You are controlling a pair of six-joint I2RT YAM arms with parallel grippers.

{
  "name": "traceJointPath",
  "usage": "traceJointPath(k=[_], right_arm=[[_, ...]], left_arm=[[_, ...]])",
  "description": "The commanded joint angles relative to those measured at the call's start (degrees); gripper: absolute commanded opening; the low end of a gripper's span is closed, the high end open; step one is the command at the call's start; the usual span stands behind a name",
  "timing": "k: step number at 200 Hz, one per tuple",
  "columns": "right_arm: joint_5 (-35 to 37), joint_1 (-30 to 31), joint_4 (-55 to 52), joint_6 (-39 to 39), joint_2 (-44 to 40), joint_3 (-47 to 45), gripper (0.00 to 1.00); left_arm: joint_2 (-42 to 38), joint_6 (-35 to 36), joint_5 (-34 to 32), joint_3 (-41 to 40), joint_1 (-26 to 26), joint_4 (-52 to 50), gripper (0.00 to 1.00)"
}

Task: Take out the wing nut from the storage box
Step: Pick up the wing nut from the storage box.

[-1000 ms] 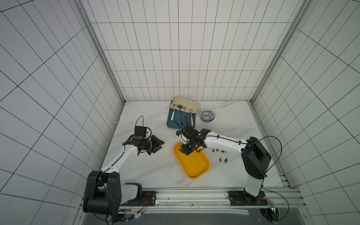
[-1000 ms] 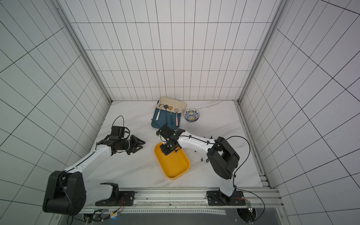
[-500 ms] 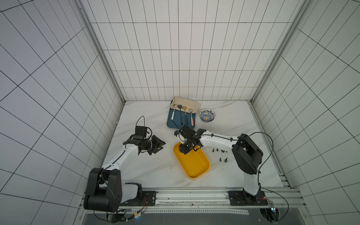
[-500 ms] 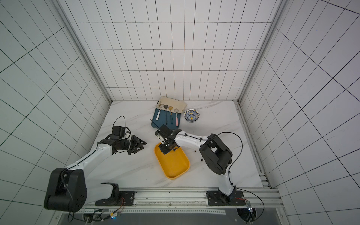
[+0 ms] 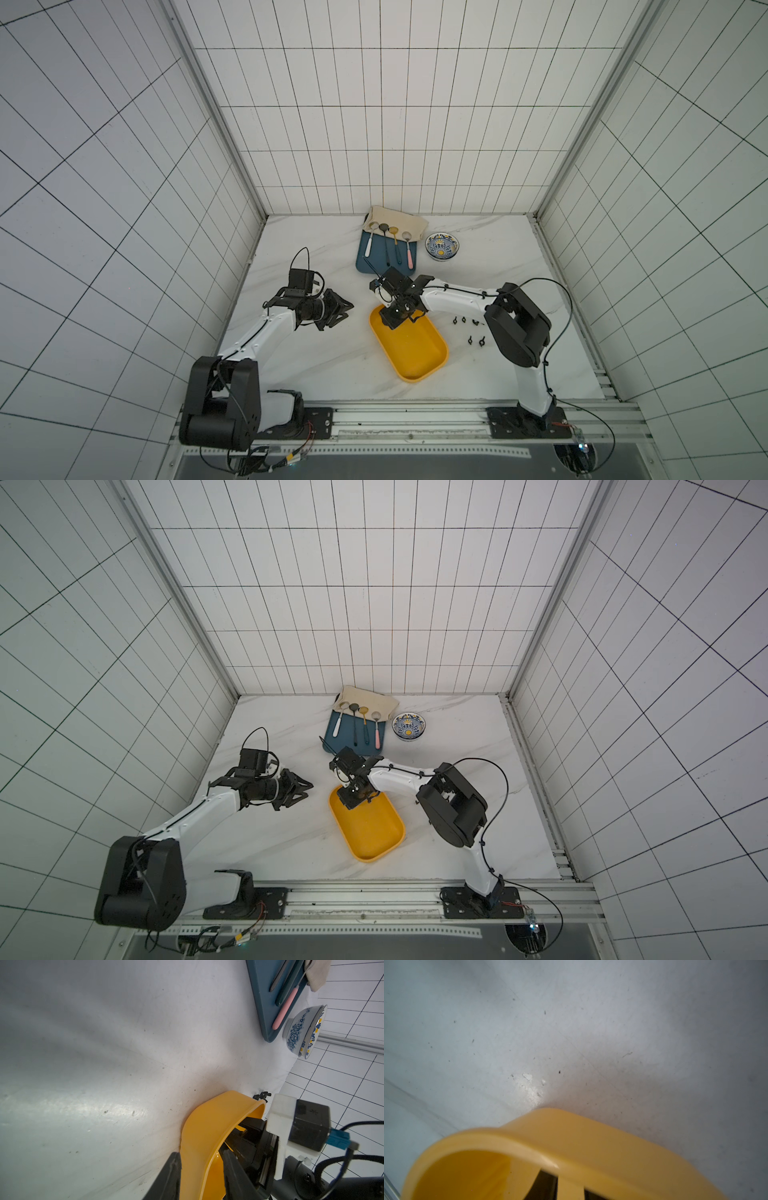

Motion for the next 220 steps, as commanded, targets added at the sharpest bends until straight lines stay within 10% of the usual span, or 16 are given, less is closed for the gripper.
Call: traceJointPath(k=[1, 153, 220], right_arm=[[-0.46, -0.46, -0.6, -0.39, 1.44, 2.26, 0.22], [0.8, 0.66, -1.02, 1.79, -2.93, 0.52, 0.0], [12.68, 0.81, -9.03, 6.54, -10.84, -1.17, 0.0]], left_arm=[[0.21, 1.06, 0.42, -0.76, 0.1, 1.37, 0.37], [-1.29, 1.41, 0.6, -0.38, 0.05, 0.44, 0.35], [-1.85, 4.95, -0.95, 4.5, -0.64, -3.44, 0.36]])
